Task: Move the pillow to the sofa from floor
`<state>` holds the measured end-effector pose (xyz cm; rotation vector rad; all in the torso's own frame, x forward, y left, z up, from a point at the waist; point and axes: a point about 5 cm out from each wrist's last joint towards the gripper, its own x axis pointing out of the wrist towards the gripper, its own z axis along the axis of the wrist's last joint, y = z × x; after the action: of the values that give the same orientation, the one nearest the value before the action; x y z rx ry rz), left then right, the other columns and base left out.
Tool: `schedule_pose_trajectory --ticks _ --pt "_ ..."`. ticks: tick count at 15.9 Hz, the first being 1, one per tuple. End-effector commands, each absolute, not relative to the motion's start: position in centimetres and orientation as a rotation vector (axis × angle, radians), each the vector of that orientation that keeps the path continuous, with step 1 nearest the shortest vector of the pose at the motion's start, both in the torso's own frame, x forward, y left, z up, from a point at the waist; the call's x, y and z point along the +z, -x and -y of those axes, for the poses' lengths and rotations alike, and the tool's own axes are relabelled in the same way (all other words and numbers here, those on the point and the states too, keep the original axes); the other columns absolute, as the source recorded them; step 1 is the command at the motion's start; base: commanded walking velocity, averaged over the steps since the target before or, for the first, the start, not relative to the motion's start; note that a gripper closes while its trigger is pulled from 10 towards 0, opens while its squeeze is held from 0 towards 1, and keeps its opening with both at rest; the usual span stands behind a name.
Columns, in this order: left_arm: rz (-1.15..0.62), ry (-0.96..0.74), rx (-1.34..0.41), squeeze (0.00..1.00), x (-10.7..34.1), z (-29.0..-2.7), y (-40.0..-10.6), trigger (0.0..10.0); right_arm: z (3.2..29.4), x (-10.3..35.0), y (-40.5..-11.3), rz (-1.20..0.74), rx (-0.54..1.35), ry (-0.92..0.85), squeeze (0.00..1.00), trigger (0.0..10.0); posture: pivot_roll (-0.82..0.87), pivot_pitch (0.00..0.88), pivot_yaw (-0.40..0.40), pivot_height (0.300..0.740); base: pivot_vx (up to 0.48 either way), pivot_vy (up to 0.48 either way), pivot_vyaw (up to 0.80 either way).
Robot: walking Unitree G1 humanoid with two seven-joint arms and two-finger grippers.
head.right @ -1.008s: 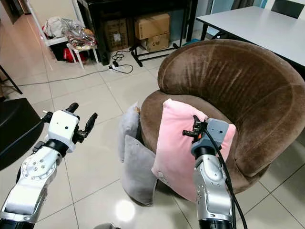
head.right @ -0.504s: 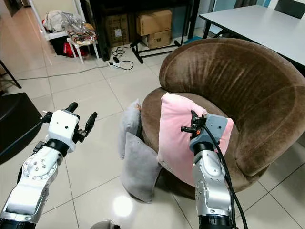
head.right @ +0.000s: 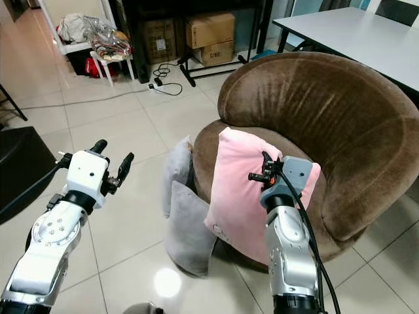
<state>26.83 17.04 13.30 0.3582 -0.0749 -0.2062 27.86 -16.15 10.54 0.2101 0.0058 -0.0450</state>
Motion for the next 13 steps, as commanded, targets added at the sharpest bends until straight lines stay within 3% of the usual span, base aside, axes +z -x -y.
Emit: schedule_pose_trajectory --ticks 1,6,13 --pt "0.106 -0.345 -0.210 0.00 13.95 -16.90 -26.91 10.0 16.17 11.24 -28.20 0.026 -0.031 -0.213 0.00 10.0 0.02 0.000 -0.002 0.740 0.000 0.000 -0.80" --pt "0.114 -0.339 -0.218 0.00 14.04 -16.84 -26.95 10.0 16.33 11.08 -28.18 0.018 -0.041 -0.212 0.00 10.0 0.01 0.000 -0.001 0.740 0.226 0.000 -0.80" --pt "0.120 -0.338 -0.235 0.00 14.02 -16.67 -27.10 10.0 16.56 10.84 -28.15 0.016 -0.058 -0.210 0.00 10.0 0.01 0.000 0.005 0.740 0.303 0.000 0.00"
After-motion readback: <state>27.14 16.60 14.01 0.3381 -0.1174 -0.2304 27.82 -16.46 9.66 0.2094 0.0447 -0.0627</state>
